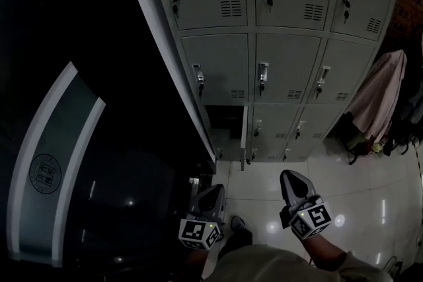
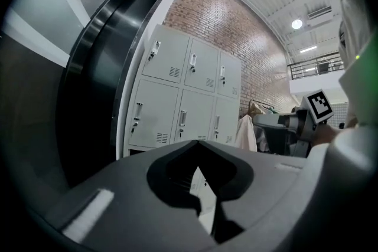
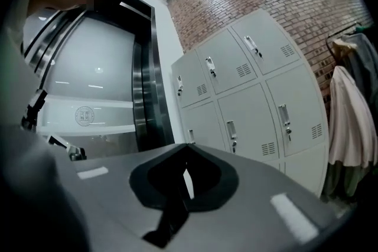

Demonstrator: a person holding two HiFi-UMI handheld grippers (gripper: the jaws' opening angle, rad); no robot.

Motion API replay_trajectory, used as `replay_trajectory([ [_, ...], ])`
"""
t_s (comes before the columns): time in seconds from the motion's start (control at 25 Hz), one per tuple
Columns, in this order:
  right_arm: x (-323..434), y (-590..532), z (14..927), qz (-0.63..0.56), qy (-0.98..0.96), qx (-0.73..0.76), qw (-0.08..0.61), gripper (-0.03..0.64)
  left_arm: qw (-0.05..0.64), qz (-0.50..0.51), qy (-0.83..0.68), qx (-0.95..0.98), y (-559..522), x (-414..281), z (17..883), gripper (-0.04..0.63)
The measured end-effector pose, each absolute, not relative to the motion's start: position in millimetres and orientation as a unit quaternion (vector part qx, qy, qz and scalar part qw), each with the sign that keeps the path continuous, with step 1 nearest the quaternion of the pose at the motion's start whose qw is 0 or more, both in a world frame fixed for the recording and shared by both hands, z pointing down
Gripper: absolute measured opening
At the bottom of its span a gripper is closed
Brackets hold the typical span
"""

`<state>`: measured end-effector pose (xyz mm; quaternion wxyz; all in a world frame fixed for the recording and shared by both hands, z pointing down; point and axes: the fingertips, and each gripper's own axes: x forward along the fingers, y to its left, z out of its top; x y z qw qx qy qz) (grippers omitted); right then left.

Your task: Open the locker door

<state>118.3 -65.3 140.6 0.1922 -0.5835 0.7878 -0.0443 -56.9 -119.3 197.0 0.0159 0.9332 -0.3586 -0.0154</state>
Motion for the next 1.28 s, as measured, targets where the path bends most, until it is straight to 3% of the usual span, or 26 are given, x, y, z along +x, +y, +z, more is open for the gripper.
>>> replay_trajectory([
  [0.72,156,229,114,0.008,0.762,-0.618,0.191,0.002,-0.023,-0.024,-0.328,0.944,149,-23,157,0.071],
  [1.28,143,298,99,0.006,0.761,-0.625,0.173,0.002,-0.037,-0.030,-0.308,0.950,216,-27,122,0.071],
])
